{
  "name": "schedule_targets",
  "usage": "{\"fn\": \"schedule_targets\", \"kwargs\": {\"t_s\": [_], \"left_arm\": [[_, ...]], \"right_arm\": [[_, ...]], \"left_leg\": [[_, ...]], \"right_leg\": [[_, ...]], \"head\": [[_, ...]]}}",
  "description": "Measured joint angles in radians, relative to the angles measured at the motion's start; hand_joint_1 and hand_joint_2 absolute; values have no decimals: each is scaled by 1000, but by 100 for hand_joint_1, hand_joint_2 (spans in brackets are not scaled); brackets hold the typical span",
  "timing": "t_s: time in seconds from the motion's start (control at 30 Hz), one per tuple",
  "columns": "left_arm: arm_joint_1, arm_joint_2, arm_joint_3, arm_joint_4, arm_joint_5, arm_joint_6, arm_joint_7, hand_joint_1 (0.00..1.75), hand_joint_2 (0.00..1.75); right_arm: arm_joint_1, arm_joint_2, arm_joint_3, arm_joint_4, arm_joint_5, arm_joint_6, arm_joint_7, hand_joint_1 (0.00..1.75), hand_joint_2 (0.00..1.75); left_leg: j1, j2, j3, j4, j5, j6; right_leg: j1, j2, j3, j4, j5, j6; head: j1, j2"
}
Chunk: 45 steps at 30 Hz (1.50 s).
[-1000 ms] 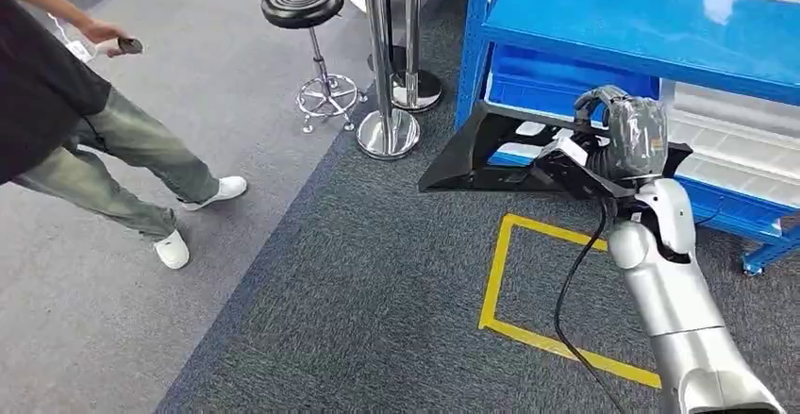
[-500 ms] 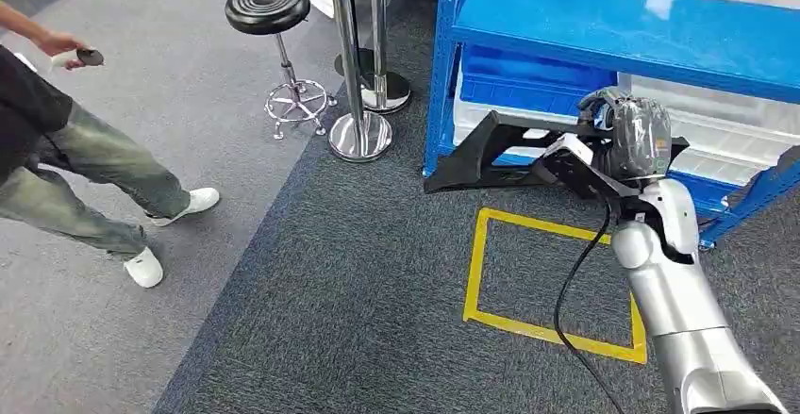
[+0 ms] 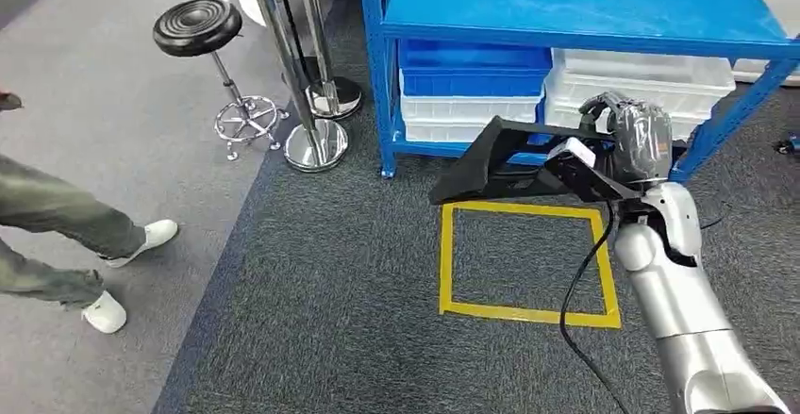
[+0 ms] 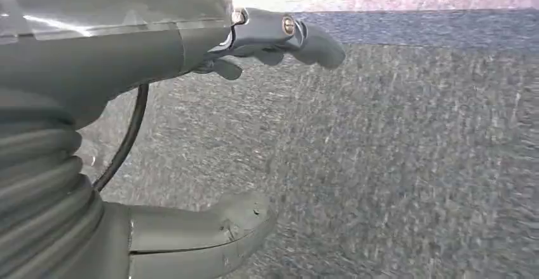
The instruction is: Take the parts from the cabinet and place them on the table.
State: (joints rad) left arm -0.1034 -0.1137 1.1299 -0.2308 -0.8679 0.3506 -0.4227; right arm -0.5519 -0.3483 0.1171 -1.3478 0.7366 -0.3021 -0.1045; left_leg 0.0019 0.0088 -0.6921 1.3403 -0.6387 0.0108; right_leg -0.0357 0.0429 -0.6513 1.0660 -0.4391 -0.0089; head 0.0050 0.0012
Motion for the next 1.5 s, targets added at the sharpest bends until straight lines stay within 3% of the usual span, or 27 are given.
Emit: {"fn": "schedule_targets", "kwargs": {"t_s": [0.07, 0.1, 0.13, 0.17, 0.23, 0.3, 0.33, 0.37, 0.43, 0.5, 0.53, 0.6, 0.67, 0.7, 0.8, 0.9, 0.97, 1.0, 1.1, 1.13, 1.17, 1.2, 1.27, 1.33, 1.37, 1.4, 1.5], "left_arm": [[-1, -1, 0, 0, 0, -1, 0, 0, 175], [-1, -1, 0, 0, 0, -3, -1, 0, 175], [-1, 6, 0, -1, 0, -3, -2, 0, 175], [1, 7, 0, -1, 0, -4, -2, 0, 175], [4, 10, 0, -1, 1, -4, -4, 0, 175], [1, 12, 0, -1, 0, -5, -5, 0, 175], [-3, 12, 0, -1, 0, -5, -5, 0, 175], [-2, 10, 0, -1, 0, -6, -6, 0, 175], [2, 8, 0, -1, -1, -8, -6, 0, 175], [3, 6, 0, 0, -1, -9, -6, 0, 175], [1, 5, 0, 0, -2, -9, -6, 0, 175], [-1, 0, 0, 0, -3, -10, -6, 0, 175], [-5, 7, 0, -1, -3, -11, -6, 0, 175], [-5, 6, 0, -1, -3, -11, -6, 0, 175], [-11, 5, 0, 0, -7, -12, -8, 0, 175], [-10, 5, 0, -1, -8, -12, -9, 0, 175], [-8, 5, 0, 0, -7, -12, -8, 0, 175], [-7, 5, 0, 0, -6, -12, -8, 0, 175], [-7, 4, 0, 0, -6, -12, -8, 0, 175], [-7, 5, 0, 0, -6, -12, -8, 0, 175], [-7, 15, 0, -1, -6, -12, -8, 0, 175], [-3, 7, 0, 0, -7, -12, -9, 0, 175], [-1, 13, 0, 0, -6, -12, -8, 0, 175], [-6, 12, 0, 0, -7, -12, -8, 0, 175], [-11, 12, 0, 0, -9, -12, -9, 0, 175], [-10, 10, 0, 0, -9, -12, -11, 0, 175], [-4, 8, 0, 0, -9, -14, -10, 0, 175]], "right_arm": [[-2, 0, 0, -1, 0, 1, 0, 175, 175], [-2, 0, 0, -1, -2, 3, 0, 175, 175], [-1, 0, 0, -1, -6, 4, 0, 175, 175], [-4, 1, 0, 1, -10, 6, 0, 175, 175], [2, 2, 0, 4, -12, 14, 0, 175, 175], [10, -1, 0, 3, -13, 14, 0, 175, 175], [13, -2, -1, 4, -14, 14, -1, 175, 175], [2, -7, -2, 5, -15, 15, -1, 175, 175], [-7, -5, -2, 5, -17, 14, 0, 175, 175], [-2, -5, -2, 11, -18, 16, 0, 175, 175], [-1, -5, -2, 13, -18, 16, 0, 175, 175], [-4, -6, -2, 13, -18, 16, 0, 175, 175], [-6, -6, -2, 15, -19, 18, 0, 175, 175], [-6, -8, -2, 16, -20, 18, 2, 175, 175], [-4, -11, -3, 21, -22, 22, 0, 175, 175], [-8, -12, -3, 21, -24, 23, 0, 175, 175], [-7, -12, -3, 22, -24, 23, 0, 175, 175], [-6, -12, -3, 23, -24, 23, 0, 175, 175], [-7, -12, -3, 24, -24, 24, 0, 175, 175], [-7, -12, -3, 24, -24, 24, 0, 175, 175], [-7, -11, -3, 26, -24, 24, 0, 175, 175], [-12, -11, -3, 28, -24, 26, 0, 175, 175], [-2, -9, -3, 30, -24, 28, 0, 175, 175], [1, -14, -3, 29, -24, 27, 0, 175, 175], [-5, -15, -4, 30, -24, 27, 0, 175, 175], [-16, -18, -5, 31, -24, 27, 0, 175, 175], [-15, -14, -5, 34, -25, 27, 0, 175, 175]], "left_leg": [[-3, -8, 50, -115, 81, 19], [-7, -31, 93, -211, 133, 38], [-13, -90, 124, -290, 164, 64], [-11, -121, 132, -305, 155, 79], [-21, -107, 136, -314, 166, 79], [-25, -83, 158, -374, 195, 92], [-15, -60, 179, -414, 211, 79], [-15, -49, 183, -432, 217, 84], [-15, -14, 182, -429, 215, 74], [-14, 15, 172, -409, 205, 66], [-13, 29, 166, -399, 199, 61], [-6, 57, 154, -365, 179, 46], [-16, 74, 141, -334, 158, 29], [-15, 77, 134, -325, 153, 27], [-10, 101, 142, -317, 146, 16], [2, 13, 95, -195, 54, -1], [2, -1, 23, -35, -14, -3], [2, -1, 6, 1, -15, -1], [-3, -19, 81, -167, 102, 27], [-7, -54, 124, -262, 152, 48], [-5, -120, 140, -297, 147, 73], [-7, -125, 138, -301, 158, 75], [-17, -105, 141, -311, 168, 78], [-4, -70, 184, -407, 197, 86], [-7, -54, 189, -419, 206, 69], [-11, -40, 189, -432, 210, 72], [-13, 8, 179, -411, 199, 64]], "right_leg": [[5, 25, 2, 0, 2, 1], [9, 37, 5, -3, 3, 1], [-3, 44, 5, -6, 6, 1], [-1, 56, 3, -10, 12, 10], [-26, 83, -5, -22, 24, 29], [-21, 113, 2, -56, 46, 48], [-14, 59, -3, -43, 39, 40], [-4, 9, -22, -3, 2, 37], [-4, -26, -82, 136, -72, 42], [-7, -35, -113, 212, -93, 51], [-9, -40, -98, 189, -72, 55], [-13, -63, -4, 33, 1, 65], [-3, -97, 17, -14, -4, 55], [-3, -80, 14, -4, -7, 33], [0, -54, 4, -1, -6, 16], [-2, -34, 0, -3, 0, 4], [-2, -16, -4, -6, 4, 1], [-1, -4, -6, -5, 5, 1], [7, 32, -3, -6, 8, 2], [7, 43, -2, -8, 9, 2], [-3, 46, -3, -13, 14, 5], [-7, 62, -6, -17, 21, 16], [-28, 91, -12, -31, 35, 36], [-21, 99, -9, -50, 47, 44], [-4, 32, -17, -41, 37, 44], [-2, -6, -44, 13, -6, 43], [-3, -33, -124, 203, -80, 47]], "head": [[-1, 0], [0, 0], [0, 0], [2, 0], [0, 0], [-1, 0], [1, 0], [3, 0], [3, 0], [3, 0], [3, 0], [3, 0], [3, 0], [1, 0], [2, 0], [2, 0], [1, 0], [2, 0], [2, 0], [2, 0], [4, 0], [1, 0], [0, 0], [0, 0], [3, 0], [4, 0], [3, 0]]}}
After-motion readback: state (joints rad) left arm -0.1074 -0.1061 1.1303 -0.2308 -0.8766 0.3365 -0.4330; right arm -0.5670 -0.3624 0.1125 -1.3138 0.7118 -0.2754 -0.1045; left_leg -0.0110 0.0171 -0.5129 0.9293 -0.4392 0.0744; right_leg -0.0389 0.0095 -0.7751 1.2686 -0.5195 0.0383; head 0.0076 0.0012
